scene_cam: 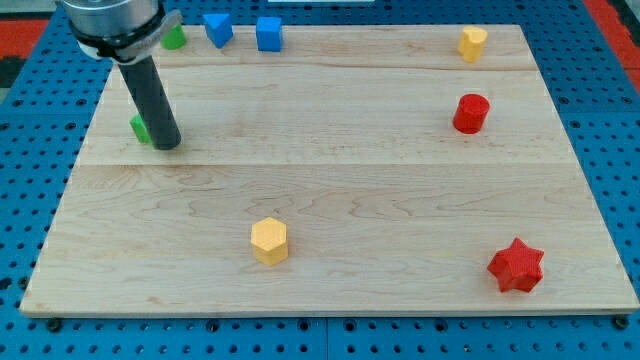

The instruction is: Move the green star below the green circle

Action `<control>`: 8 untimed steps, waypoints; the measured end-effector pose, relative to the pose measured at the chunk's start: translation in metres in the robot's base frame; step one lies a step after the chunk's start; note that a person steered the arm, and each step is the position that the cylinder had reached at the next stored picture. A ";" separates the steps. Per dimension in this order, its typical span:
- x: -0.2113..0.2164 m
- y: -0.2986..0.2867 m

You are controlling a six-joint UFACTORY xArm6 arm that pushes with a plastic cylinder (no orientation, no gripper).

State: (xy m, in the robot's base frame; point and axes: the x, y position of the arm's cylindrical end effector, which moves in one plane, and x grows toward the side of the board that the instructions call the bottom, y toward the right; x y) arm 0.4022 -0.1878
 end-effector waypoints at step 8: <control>-0.059 -0.007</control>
State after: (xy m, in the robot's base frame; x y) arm 0.3428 -0.1945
